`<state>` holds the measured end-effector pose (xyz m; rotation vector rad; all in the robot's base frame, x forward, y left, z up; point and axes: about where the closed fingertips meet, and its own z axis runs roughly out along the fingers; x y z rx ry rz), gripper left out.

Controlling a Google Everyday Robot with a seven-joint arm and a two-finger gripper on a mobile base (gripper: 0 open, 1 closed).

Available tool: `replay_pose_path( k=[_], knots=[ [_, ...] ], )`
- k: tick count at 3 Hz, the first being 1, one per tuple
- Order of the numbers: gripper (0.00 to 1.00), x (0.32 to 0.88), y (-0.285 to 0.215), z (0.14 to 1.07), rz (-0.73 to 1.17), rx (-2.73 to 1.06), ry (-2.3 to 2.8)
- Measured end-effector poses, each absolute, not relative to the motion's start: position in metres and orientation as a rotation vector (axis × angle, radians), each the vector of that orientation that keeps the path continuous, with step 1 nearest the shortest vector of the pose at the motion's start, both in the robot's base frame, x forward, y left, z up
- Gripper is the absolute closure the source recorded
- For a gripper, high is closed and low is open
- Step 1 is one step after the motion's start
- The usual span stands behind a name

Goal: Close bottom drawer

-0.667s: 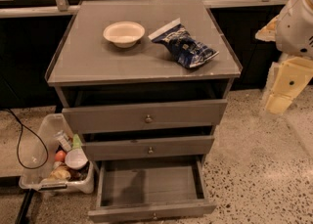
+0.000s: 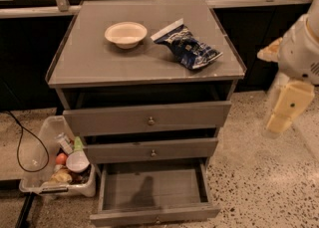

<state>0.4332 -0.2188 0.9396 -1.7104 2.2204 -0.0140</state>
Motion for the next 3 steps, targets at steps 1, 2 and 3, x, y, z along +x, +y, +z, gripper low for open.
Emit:
replay_pose_path(
  k=[1, 2, 3],
  knots=[
    [0.19, 0.426, -0.223, 0.888, 0.100, -1.712, 2.211],
    [0.43, 0.418, -0.223, 0.832, 0.207, -1.703, 2.148],
    [0.66, 0.420, -0.224, 0.831, 0.189, -1.707, 2.127]
  ],
)
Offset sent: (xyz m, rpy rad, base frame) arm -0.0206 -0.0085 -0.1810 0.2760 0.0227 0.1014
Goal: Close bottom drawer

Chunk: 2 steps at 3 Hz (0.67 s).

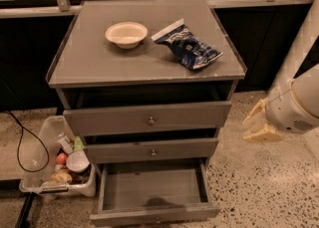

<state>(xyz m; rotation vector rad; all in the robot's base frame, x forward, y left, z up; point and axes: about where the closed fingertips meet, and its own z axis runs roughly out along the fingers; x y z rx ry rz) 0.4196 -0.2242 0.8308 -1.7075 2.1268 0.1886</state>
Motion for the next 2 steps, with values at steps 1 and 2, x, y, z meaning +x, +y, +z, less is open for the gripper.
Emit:
replay_pose_path(
  k=[1, 2],
  knots=[
    [0.88, 0.420, -0.224, 0.831, 0.189, -1.707, 2.127],
    [1.00, 0.420, -0.216, 0.806, 0.211, -1.662, 2.099]
  ],
)
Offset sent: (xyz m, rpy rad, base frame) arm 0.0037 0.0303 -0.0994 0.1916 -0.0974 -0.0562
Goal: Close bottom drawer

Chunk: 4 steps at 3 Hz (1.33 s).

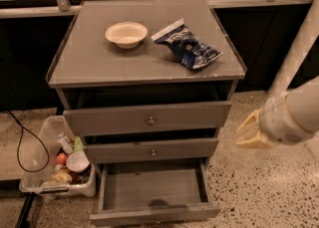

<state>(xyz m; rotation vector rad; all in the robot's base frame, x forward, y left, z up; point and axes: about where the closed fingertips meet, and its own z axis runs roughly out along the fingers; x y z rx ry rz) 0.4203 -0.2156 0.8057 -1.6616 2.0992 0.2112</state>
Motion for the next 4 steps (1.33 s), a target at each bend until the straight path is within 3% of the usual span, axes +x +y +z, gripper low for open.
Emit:
replay_pose_path(
  k=[2, 4],
  knots=[
    [1.00, 0.449, -0.211, 0.664, 0.219, -1.550, 2.172],
    [1.00, 0.470, -0.231, 0.624, 0.206, -1.453, 2.260]
  ],
)
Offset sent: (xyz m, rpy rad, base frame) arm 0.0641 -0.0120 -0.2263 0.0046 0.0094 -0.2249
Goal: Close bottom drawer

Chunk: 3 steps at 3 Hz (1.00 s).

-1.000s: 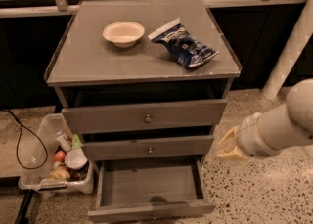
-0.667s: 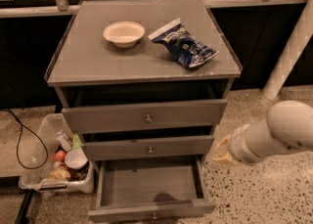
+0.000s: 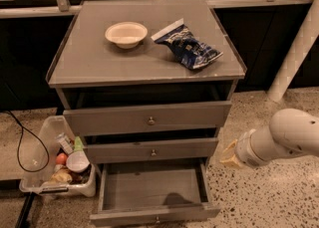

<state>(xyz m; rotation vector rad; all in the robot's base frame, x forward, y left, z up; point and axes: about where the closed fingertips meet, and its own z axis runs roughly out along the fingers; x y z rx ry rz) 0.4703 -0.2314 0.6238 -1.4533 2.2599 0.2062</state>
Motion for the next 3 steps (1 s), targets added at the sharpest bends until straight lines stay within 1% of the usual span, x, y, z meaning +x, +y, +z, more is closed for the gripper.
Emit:
replay_pose_path(
  k=[1, 2, 3],
  knots=[
    [1.00, 0.473, -0.231, 0.612, 0.189, -1.433, 2.246],
    [1.00, 0.483, -0.227, 0.571, 0.219, -1.379, 2.177],
    [1.00, 0.485, -0.217, 0.502, 0.282, -1.408, 2.109]
  ],
)
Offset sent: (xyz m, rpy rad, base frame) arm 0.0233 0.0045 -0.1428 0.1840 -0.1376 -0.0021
